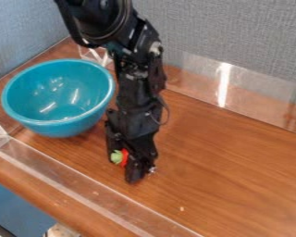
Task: Put the strawberry in the blue bowl
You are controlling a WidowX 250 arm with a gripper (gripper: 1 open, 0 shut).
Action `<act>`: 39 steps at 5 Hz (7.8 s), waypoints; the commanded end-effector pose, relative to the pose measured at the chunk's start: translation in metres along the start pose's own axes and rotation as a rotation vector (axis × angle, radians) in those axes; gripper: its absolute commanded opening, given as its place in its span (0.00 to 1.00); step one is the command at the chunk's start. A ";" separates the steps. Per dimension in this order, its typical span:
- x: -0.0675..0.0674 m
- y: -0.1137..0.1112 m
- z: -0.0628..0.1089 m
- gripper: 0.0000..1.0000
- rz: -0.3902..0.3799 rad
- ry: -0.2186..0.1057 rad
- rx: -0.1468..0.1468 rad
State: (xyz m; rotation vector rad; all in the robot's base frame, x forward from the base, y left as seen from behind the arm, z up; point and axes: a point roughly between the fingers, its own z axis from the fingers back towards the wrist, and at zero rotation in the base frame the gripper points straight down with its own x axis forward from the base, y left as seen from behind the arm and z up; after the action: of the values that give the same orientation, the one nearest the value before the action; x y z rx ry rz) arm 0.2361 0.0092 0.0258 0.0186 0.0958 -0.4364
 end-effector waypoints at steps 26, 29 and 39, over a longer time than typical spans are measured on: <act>-0.047 0.099 0.133 1.00 0.213 -0.228 0.104; -0.050 0.099 0.111 1.00 0.178 -0.222 0.100; -0.038 0.119 0.140 1.00 0.076 -0.259 0.075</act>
State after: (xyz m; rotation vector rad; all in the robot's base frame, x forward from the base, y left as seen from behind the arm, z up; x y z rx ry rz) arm 0.2648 0.1233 0.1489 -0.0076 -0.1230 -0.3734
